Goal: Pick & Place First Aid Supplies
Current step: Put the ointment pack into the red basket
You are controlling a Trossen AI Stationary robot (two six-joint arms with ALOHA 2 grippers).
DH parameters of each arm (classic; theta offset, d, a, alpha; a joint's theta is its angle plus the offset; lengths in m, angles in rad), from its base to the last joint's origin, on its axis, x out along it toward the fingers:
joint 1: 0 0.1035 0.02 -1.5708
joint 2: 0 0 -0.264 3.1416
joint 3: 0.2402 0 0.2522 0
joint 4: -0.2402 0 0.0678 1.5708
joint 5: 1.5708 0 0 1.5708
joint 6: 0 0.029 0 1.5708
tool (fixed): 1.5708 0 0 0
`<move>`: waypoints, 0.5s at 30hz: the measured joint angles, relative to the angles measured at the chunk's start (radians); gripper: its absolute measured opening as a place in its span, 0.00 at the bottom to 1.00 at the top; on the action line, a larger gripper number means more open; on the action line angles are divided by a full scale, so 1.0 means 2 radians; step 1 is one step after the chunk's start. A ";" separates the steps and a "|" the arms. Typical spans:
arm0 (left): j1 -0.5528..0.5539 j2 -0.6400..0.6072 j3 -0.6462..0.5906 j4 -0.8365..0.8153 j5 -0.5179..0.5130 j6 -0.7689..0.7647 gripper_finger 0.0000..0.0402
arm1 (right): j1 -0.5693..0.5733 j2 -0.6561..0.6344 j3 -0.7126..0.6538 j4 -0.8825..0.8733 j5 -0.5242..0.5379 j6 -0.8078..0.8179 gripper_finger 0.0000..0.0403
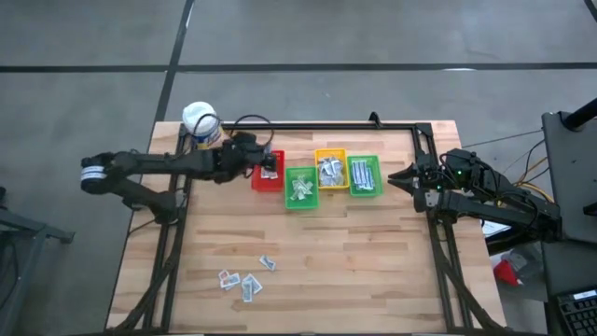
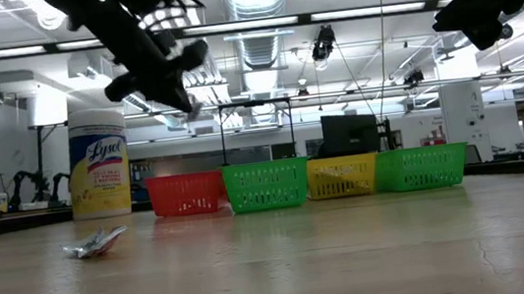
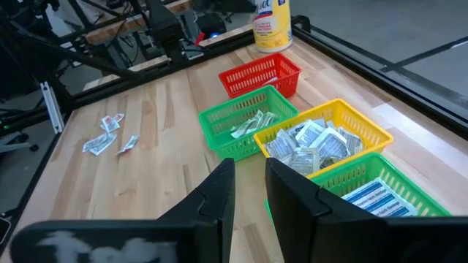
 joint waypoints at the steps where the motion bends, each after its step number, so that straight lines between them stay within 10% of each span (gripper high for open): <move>1: 0.006 0.015 0.009 -0.008 0.001 -0.003 0.00 | 0.000 0.000 0.000 0.000 0.000 0.000 0.18; 15: 0.034 0.143 0.076 -0.059 0.087 -0.087 0.00 | 0.000 0.000 0.000 0.000 0.000 0.000 0.20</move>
